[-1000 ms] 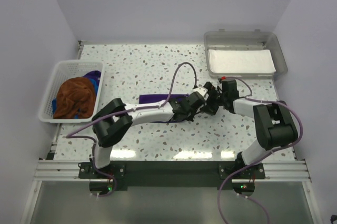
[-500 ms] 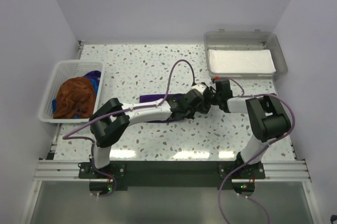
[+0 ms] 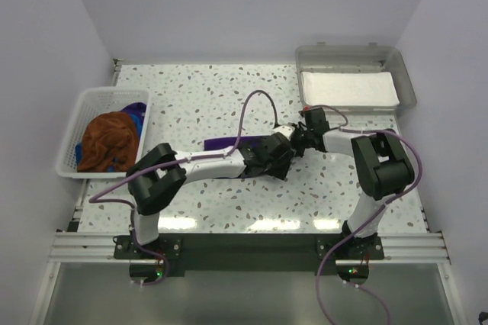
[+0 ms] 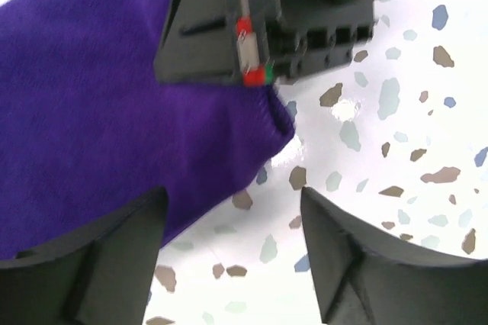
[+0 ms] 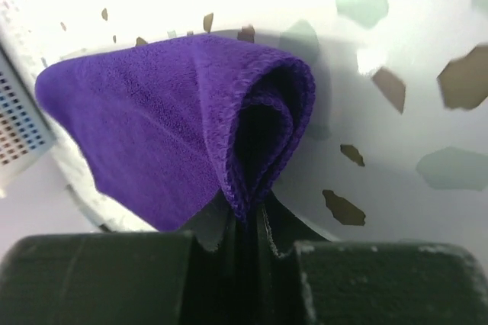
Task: Fold and stack the towels
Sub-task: Neatly place the folded towel into the bin
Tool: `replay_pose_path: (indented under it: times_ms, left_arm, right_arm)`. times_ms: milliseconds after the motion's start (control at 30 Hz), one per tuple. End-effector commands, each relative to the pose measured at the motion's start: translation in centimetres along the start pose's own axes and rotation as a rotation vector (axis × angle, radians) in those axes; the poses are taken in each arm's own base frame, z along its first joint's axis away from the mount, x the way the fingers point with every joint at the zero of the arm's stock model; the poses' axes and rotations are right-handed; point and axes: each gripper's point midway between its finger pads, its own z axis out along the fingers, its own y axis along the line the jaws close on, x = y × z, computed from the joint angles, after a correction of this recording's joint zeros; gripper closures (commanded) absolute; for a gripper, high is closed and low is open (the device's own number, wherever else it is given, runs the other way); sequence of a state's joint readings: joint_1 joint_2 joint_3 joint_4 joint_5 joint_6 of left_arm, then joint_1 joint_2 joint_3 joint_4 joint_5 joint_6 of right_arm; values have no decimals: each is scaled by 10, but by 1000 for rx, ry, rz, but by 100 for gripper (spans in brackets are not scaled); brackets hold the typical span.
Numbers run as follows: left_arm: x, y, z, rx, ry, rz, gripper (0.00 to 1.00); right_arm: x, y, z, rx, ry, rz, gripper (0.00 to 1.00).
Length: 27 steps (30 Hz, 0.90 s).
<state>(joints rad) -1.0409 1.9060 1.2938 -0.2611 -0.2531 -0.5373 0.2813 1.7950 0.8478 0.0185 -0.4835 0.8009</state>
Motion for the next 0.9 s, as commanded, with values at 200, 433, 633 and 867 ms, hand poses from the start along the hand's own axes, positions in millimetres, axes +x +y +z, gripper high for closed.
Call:
replay_pose_path:
  times_ms: [200,433,633,867]
  left_arm:
    - [-74,63,-73,16,-205,-164,0]
    - [-79,189,-128,-178,-238,-242,0]
    - [-34,249,-134,-295,-154,-255,0]
    - [8,259,-132,-310,-63,-241,0]
  right_arm:
    - [-62,12,-25,210,-92,-259,100]
    - [-135,68,-42,232,-202,-415,100]
    - [-208,96,-59,263,-315,-475,100]
    - [-278,84,-112,360,-418,-518,100]
